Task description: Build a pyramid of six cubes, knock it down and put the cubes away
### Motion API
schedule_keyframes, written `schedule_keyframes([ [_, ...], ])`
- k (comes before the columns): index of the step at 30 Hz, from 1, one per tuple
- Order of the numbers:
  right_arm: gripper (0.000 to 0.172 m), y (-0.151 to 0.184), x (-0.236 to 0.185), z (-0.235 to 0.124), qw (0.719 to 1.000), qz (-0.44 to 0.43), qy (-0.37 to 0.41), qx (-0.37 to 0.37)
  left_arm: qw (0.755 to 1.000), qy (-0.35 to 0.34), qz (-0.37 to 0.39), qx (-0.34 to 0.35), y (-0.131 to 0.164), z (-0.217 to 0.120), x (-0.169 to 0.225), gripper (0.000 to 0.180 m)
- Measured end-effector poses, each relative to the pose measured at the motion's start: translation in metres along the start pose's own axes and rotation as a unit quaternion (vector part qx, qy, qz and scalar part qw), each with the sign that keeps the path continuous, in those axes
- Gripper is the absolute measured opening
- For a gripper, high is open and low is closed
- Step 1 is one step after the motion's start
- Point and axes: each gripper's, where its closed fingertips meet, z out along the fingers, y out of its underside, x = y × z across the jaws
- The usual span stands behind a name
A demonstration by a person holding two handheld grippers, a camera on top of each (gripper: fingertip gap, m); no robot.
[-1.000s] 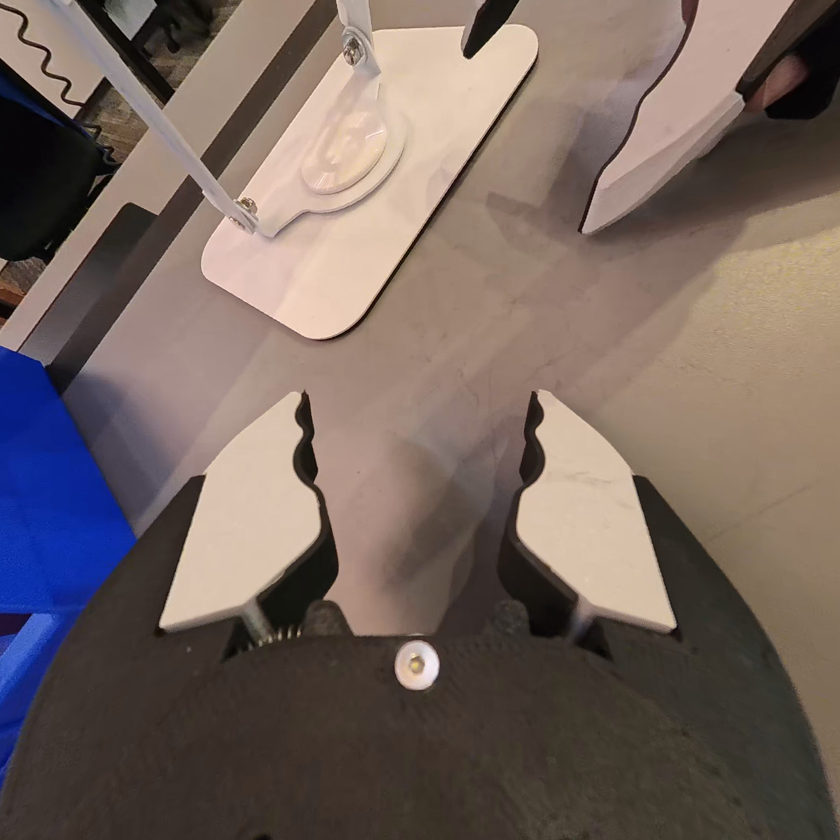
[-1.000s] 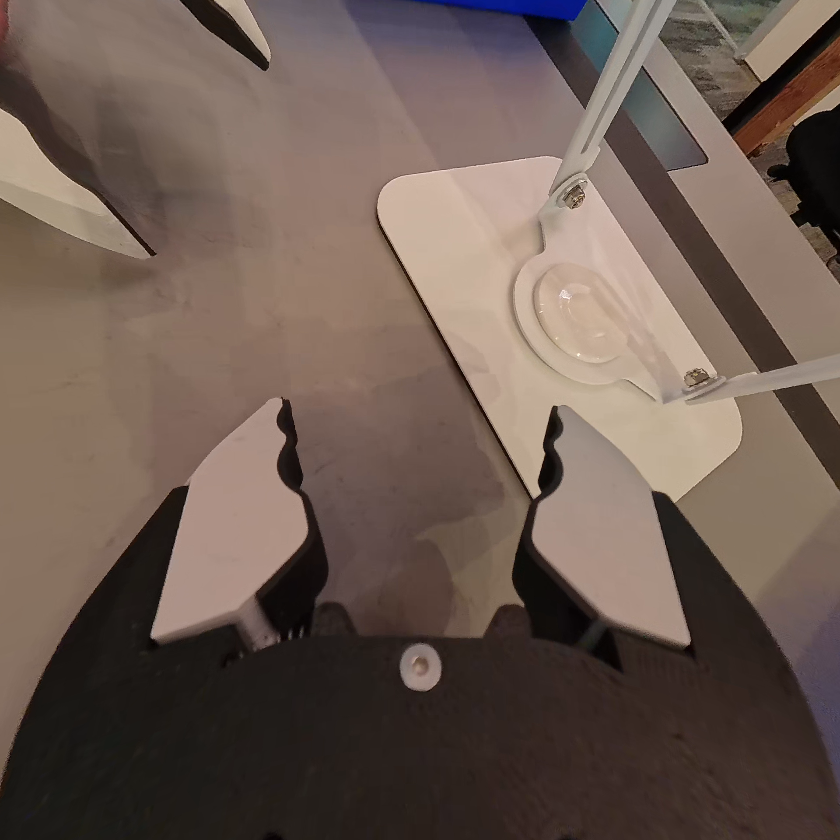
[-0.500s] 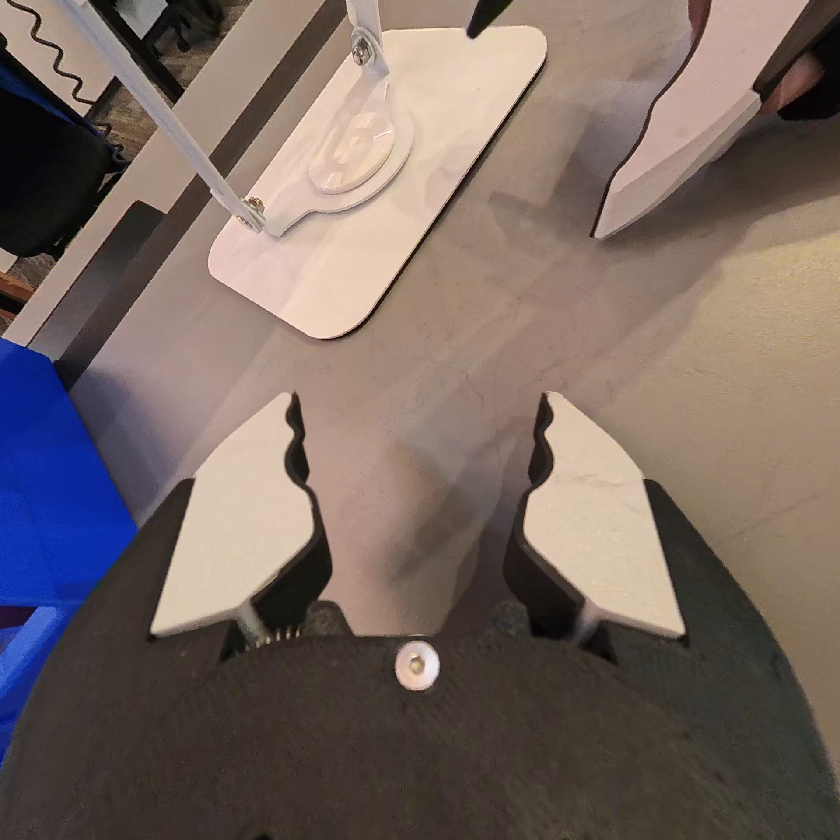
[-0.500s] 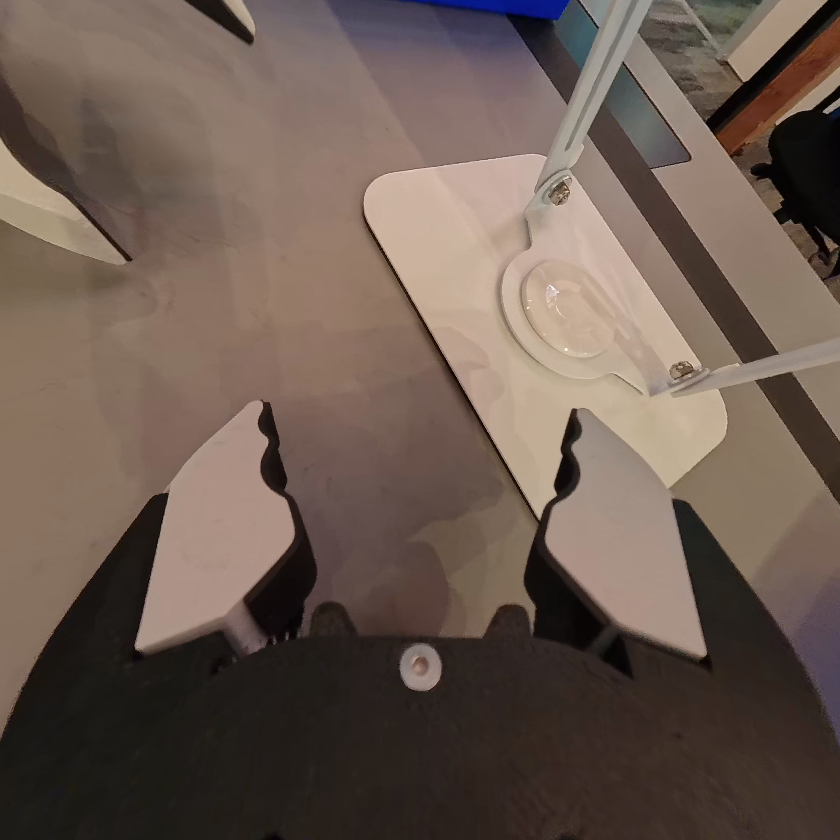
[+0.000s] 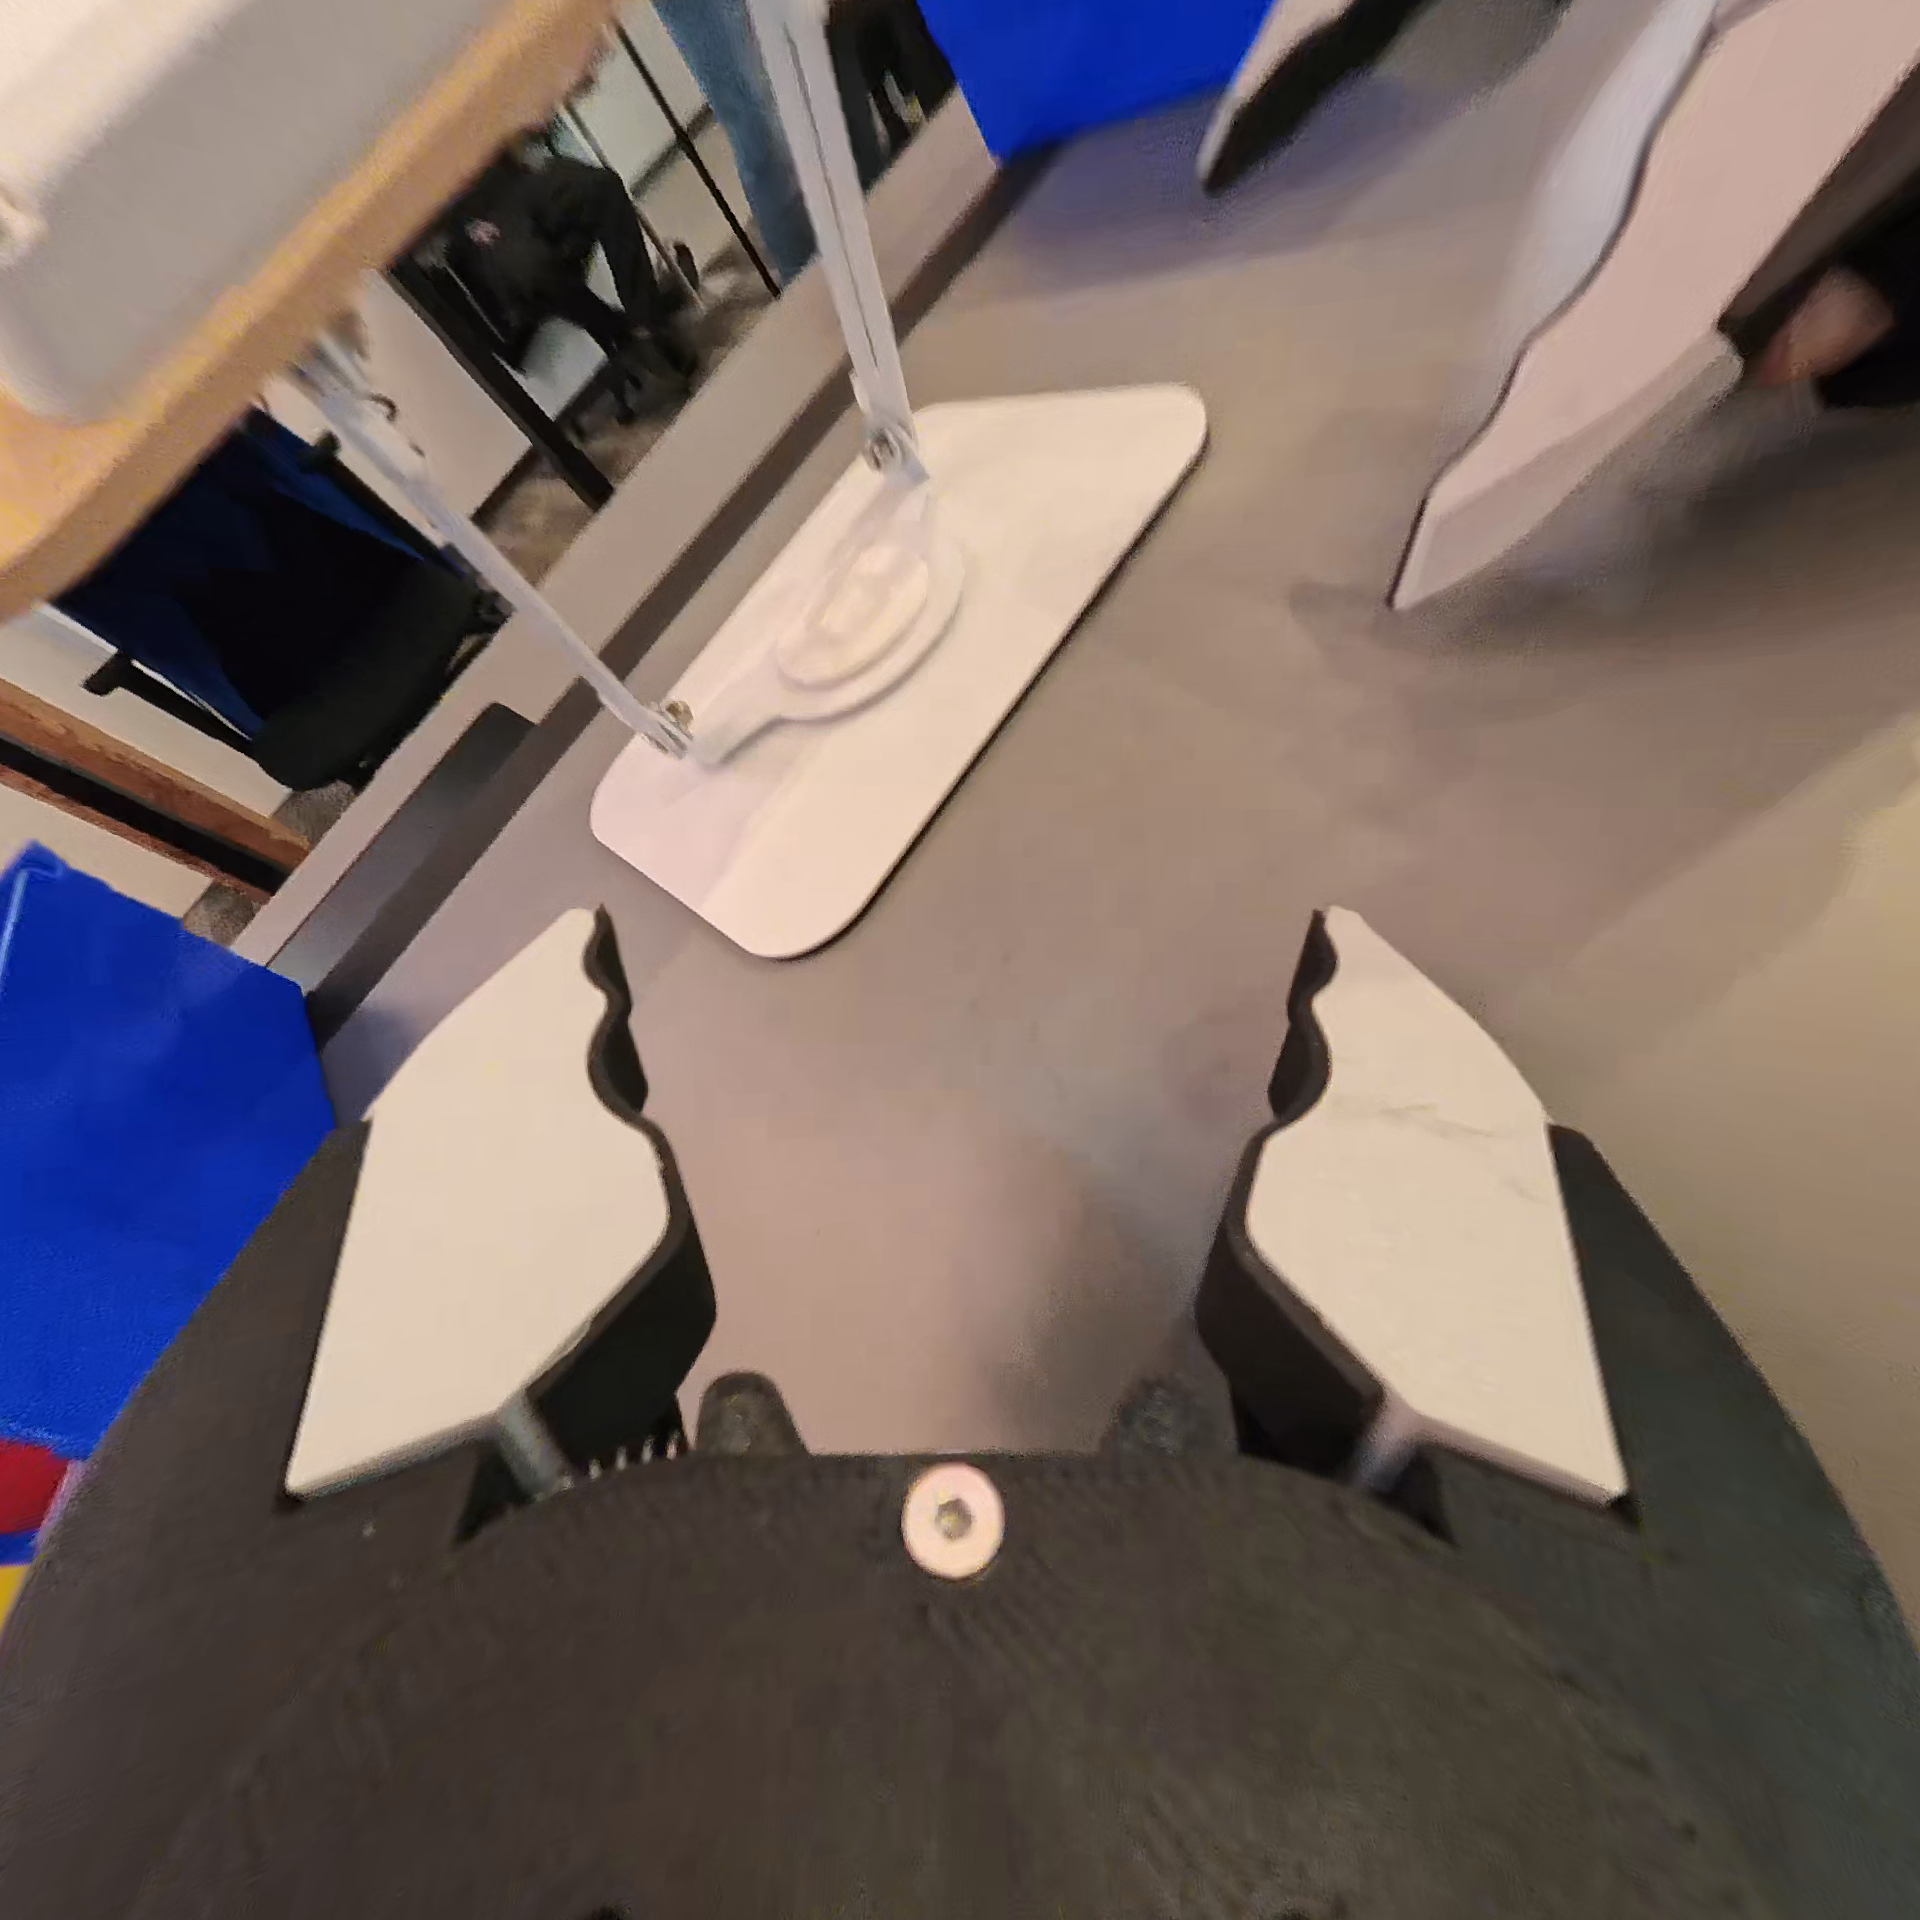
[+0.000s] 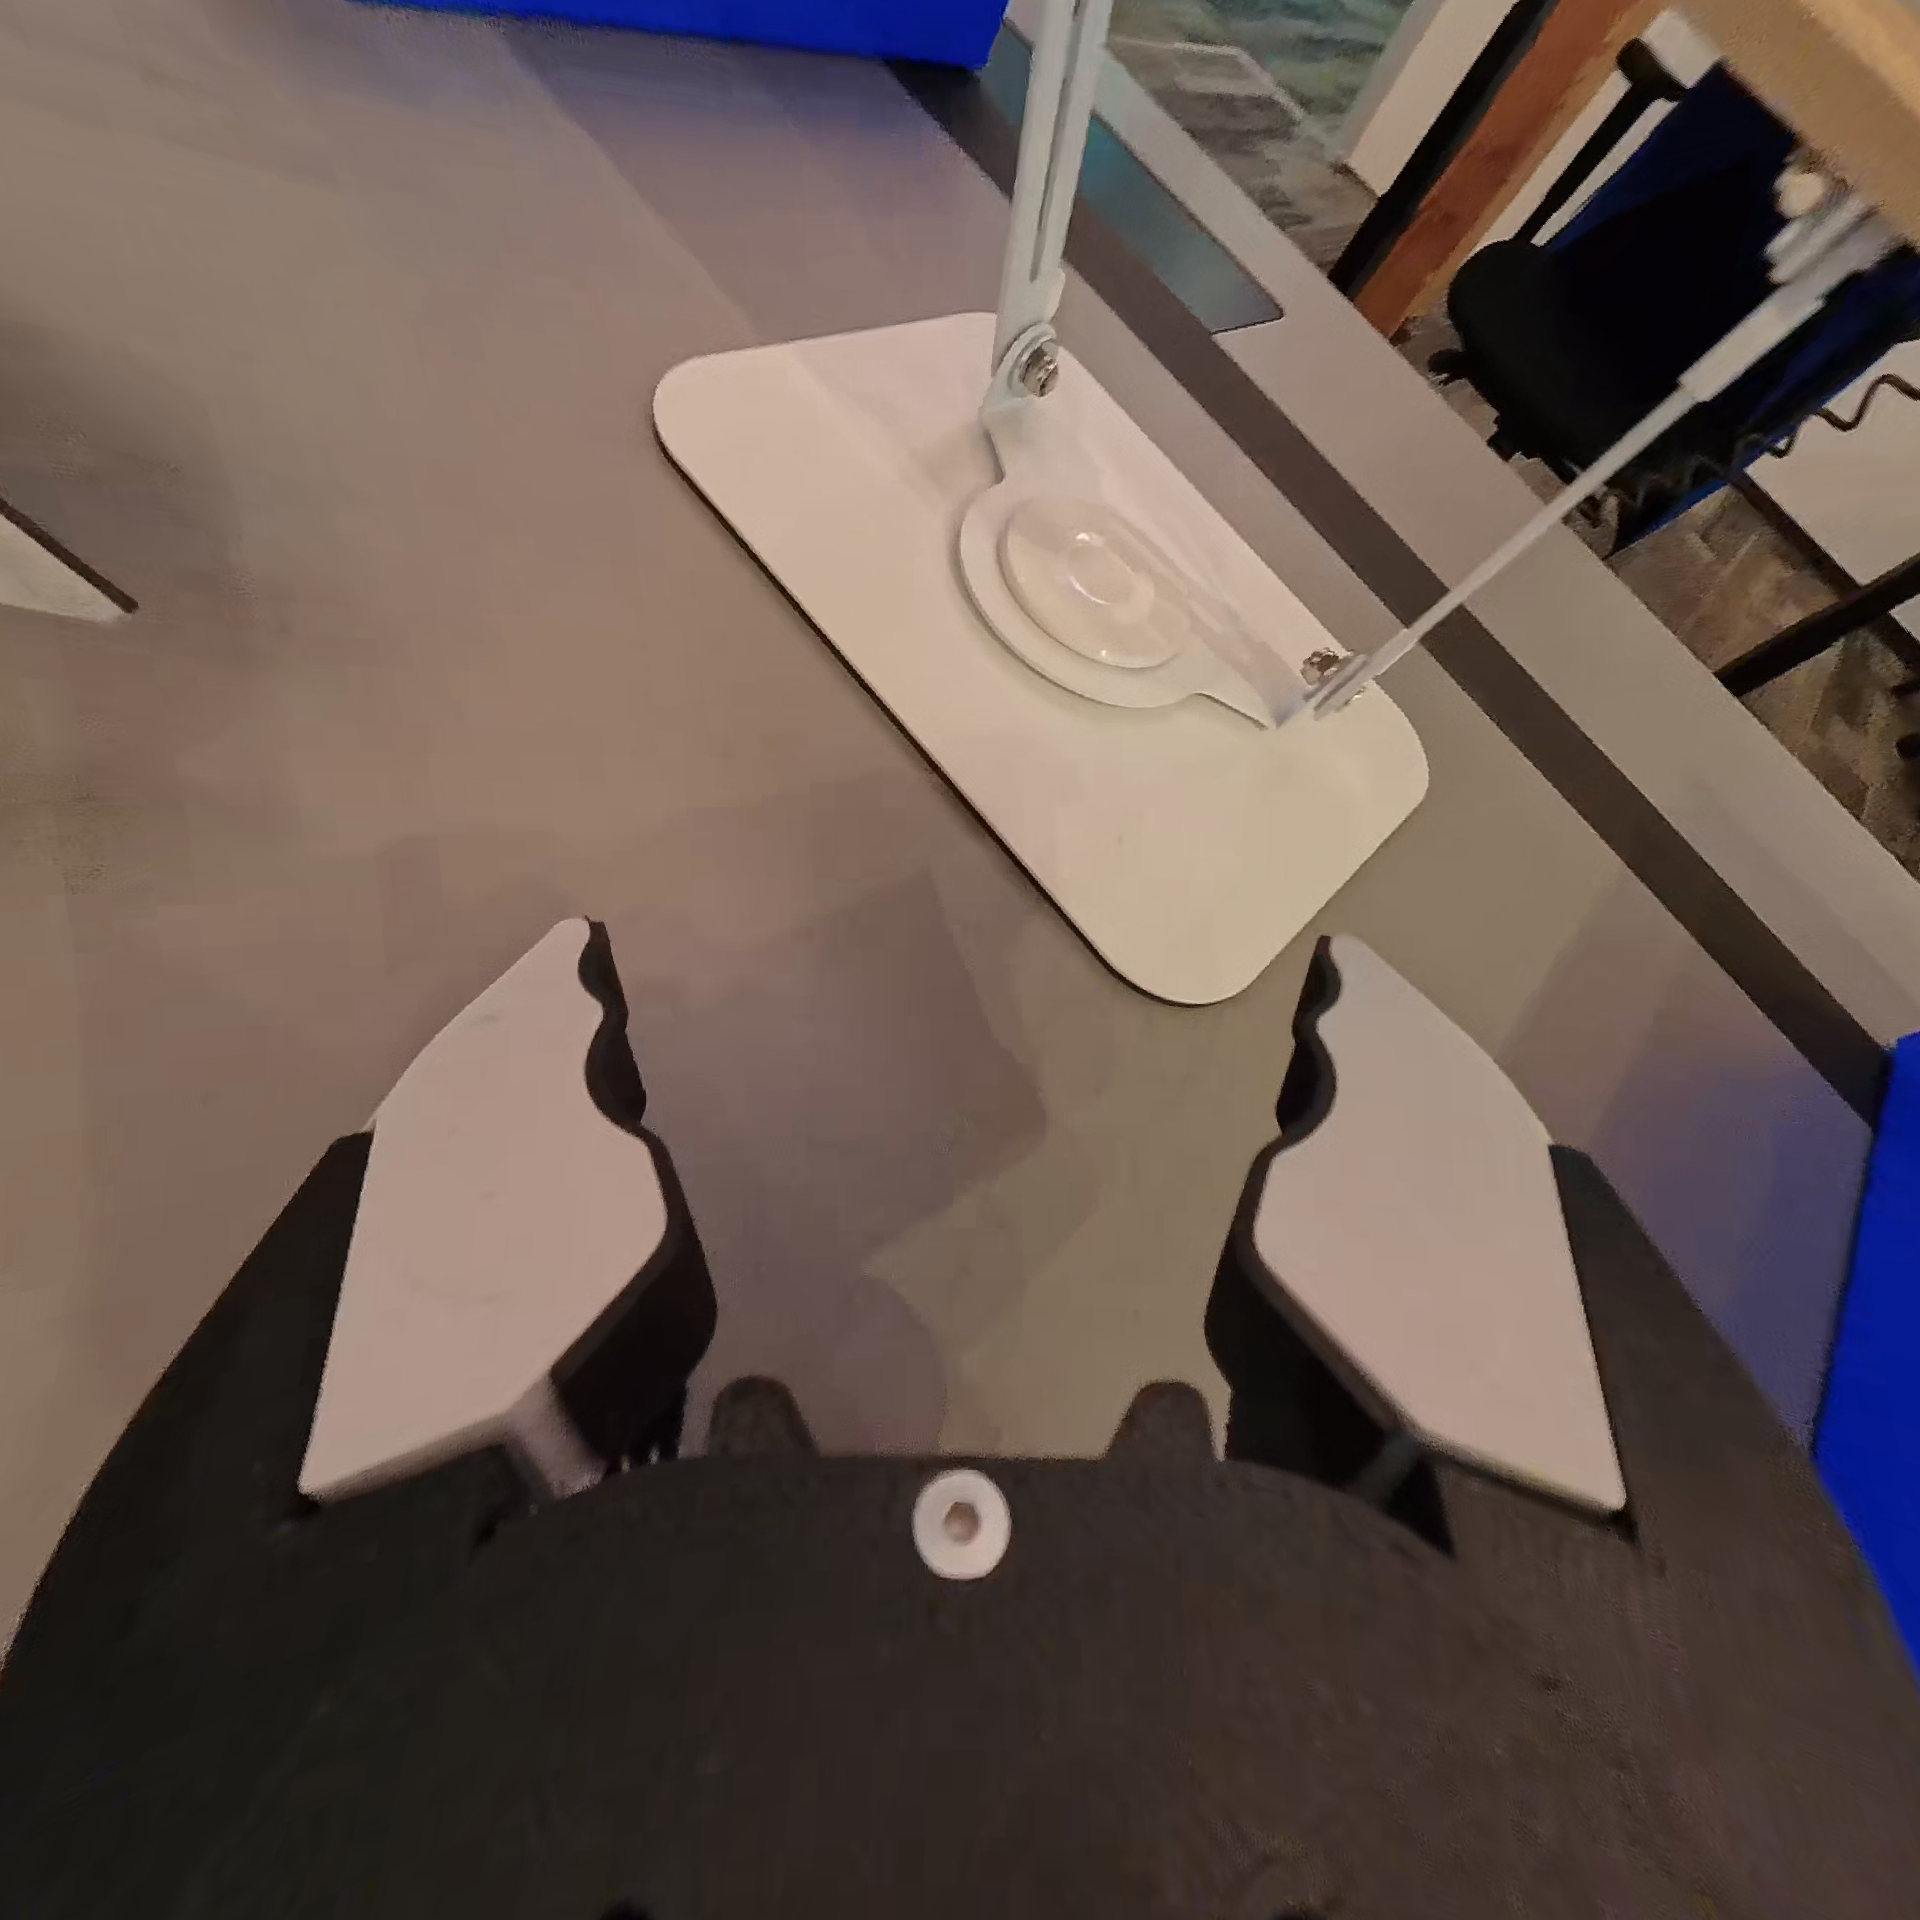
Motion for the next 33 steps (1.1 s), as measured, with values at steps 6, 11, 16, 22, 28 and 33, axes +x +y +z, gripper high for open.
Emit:
schedule_keyframes([
  [6, 0.123, 0.002, -0.012, -0.017, 1.000, 0.020, 0.017, 0.010, 0.998, -0.015, -0.050, 0.043, -0.012, -0.006, -0.012, 0.134],
  [11, 0.123, 0.003, -0.016, -0.034, 0.998, 0.020, 0.050, 0.015, 0.999, -0.012, -0.011, 0.042, -0.013, -0.003, -0.003, 0.134],
  [16, 0.123, 0.004, -0.026, -0.042, 0.998, 0.016, 0.062, 0.014, 0.997, 0.027, 0.067, 0.013, -0.012, 0.006, 0.029, 0.129],
  [22, 0.124, 0.012, -0.029, -0.036, 0.997, -0.003, 0.069, -0.017, 0.998, 0.043, 0.056, 0.004, -0.011, 0.006, 0.034, 0.133],
  [28, 0.120, 0.011, -0.030, -0.037, 0.998, -0.009, 0.068, -0.013, 0.997, 0.062, 0.032, -0.025, -0.005, 0.008, 0.035, 0.135],
  [33, 0.121, 0.012, -0.032, -0.036, 0.998, -0.007, 0.055, -0.014, 0.996, 0.081, 0.023, -0.038, -0.002, 0.010, 0.039, 0.128],
])
